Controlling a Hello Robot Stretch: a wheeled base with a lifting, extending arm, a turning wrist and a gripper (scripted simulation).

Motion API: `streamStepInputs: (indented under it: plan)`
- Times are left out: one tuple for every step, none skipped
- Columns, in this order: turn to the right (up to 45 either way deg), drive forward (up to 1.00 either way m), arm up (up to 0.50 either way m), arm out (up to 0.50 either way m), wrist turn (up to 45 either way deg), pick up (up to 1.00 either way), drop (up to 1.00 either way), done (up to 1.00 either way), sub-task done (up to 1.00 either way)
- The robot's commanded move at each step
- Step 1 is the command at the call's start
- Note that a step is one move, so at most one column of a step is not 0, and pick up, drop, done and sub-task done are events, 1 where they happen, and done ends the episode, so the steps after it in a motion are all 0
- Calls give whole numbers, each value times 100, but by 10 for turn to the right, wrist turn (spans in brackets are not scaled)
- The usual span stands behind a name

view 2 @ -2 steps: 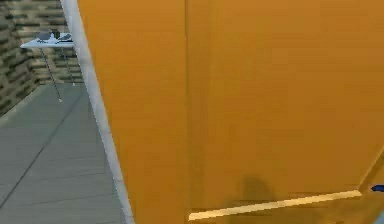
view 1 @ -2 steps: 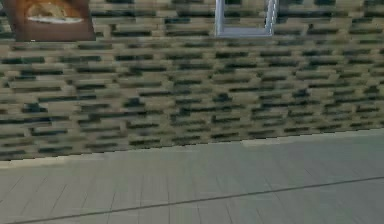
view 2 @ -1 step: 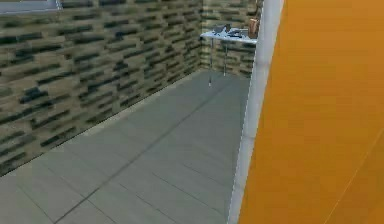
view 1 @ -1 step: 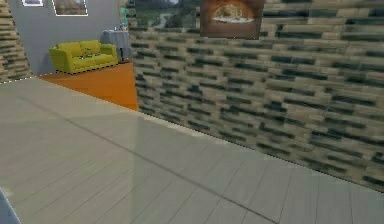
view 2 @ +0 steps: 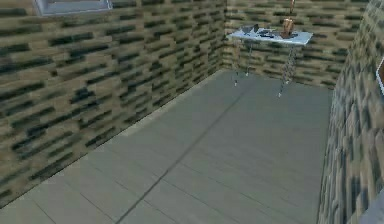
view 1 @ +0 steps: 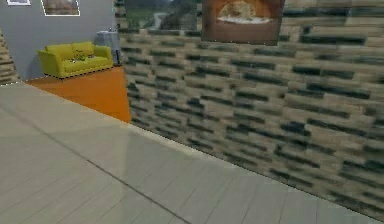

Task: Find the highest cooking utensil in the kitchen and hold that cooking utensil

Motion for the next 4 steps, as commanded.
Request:
streamStepInputs:
  plan:
    - [-330, 0, 0, 0, 0, 0, 0, 0, 0]
    - [0, 100, 0, 0, 0, 0, 0, 0, 0]
    - [0, 100, 0, 0, 0, 0, 0, 0, 0]
    - [-60, 0, 0, 0, 0, 0, 0, 0, 0]
